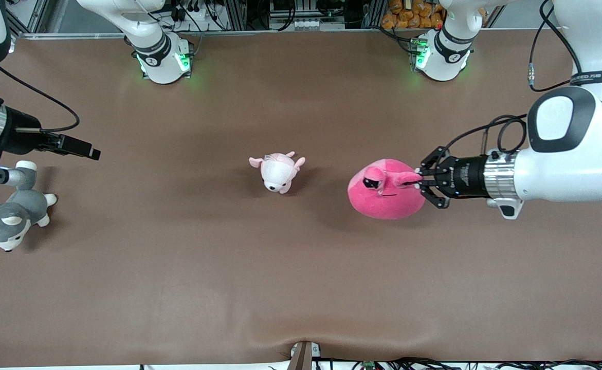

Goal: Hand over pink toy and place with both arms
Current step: 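Carry the pink toy to the middle while the right gripper approaches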

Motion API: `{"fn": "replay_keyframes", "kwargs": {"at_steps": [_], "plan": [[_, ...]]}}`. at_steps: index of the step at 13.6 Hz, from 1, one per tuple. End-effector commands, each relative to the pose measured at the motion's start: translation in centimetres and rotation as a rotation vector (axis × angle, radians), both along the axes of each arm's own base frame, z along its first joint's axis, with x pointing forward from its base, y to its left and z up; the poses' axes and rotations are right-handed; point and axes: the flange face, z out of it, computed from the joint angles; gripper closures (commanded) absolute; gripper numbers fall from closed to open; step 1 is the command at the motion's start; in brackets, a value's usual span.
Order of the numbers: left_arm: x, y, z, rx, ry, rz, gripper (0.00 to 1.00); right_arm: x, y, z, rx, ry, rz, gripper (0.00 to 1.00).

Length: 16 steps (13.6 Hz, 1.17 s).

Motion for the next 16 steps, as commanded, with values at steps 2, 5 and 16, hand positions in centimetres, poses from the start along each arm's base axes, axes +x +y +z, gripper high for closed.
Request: {"fn": "replay_keyframes", "kwargs": {"at_steps": [2, 5, 16], "plan": [[-0.9, -6.6, 2.5, -0.031, 0.011, 0.068, 1.0, 0.6, 2.2, -0.1, 0.008, 0.024, -0.053, 0.0], [-2.2, -11.5, 3.7, -0.028, 0.02, 0.123, 1.0, 0.9, 3.9, 0.9, 0.023, 0.025, -0.11, 0.0], [-6.9, -23.9, 3.5, -0.04, 0.048, 0.275, 1.0, -0.4, 13.4, 1.6, 0.096, 0.124, -0.242, 0.0]]}}
